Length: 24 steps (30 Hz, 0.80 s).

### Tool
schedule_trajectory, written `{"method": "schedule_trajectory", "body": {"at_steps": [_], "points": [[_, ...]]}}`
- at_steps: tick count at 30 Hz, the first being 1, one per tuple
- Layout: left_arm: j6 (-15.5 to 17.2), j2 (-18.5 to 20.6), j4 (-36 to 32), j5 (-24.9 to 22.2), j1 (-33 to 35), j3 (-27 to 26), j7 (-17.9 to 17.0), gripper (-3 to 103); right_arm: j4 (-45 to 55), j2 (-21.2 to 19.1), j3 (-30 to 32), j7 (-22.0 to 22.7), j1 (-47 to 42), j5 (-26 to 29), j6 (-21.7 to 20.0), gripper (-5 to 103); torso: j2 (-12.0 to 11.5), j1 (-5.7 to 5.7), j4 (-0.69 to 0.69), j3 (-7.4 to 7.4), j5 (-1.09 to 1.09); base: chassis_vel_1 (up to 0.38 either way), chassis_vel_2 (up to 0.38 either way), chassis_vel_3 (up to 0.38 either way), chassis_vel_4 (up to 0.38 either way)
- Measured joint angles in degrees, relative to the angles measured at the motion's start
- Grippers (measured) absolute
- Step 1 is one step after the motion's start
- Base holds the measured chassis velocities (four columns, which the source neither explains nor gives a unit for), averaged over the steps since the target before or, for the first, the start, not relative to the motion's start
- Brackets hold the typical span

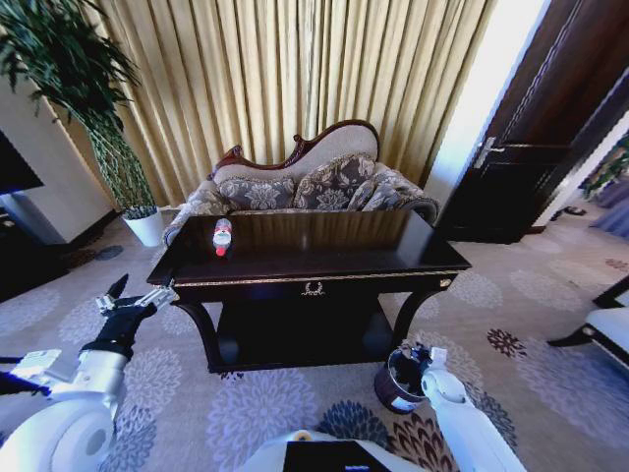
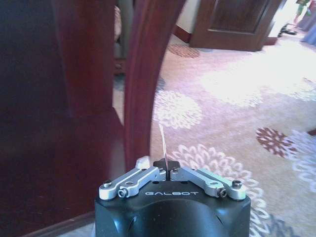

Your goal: Move to the front of the table and place the trash on the table into the trash bin.

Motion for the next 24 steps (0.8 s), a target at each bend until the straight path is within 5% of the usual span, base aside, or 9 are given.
{"method": "schedule_trajectory", "body": {"at_steps": [3,10,11,16,19,24], "points": [[0.0,0.0,0.0,0.0,0.0,0.0,0.0,100,-1.8,0.0,-0.2,0.3,0.8,-1.2,0.3,-3,0.0,0.0,0.0,0.0,0.0,0.0,0.0,0.0,0.0],[-0.3,0.0,0.0,0.0,0.1,-0.1,0.0,100,-1.4,0.2,-0.1,0.4,0.4,-2.4,0.3,10,0.0,0.0,0.0,0.0,0.0,0.0,0.0,0.0,0.0],[-0.5,0.0,0.0,0.0,0.1,-0.1,0.1,100,-1.0,0.3,0.0,0.4,0.2,-2.3,0.3,21,0.0,0.0,0.0,0.0,0.0,0.0,0.0,0.0,0.0],[-0.9,0.0,0.0,0.0,0.1,-0.2,0.1,100,-0.4,0.3,0.1,0.4,-0.2,-2.2,0.2,32,0.0,0.0,0.0,0.0,0.0,0.0,0.0,0.0,0.0],[-1.1,-0.1,0.0,0.0,0.3,-0.4,0.1,100,0.1,0.3,0.1,0.4,-0.4,-2.1,0.2,54,0.0,0.0,0.0,0.0,0.0,0.0,0.0,0.0,0.0],[-1.1,-0.2,0.0,0.0,0.4,-0.4,0.1,100,0.6,0.4,0.2,0.4,-0.7,-2.0,0.2,65,0.0,0.0,0.0,0.0,0.0,0.0,0.0,0.0,0.0]]}}
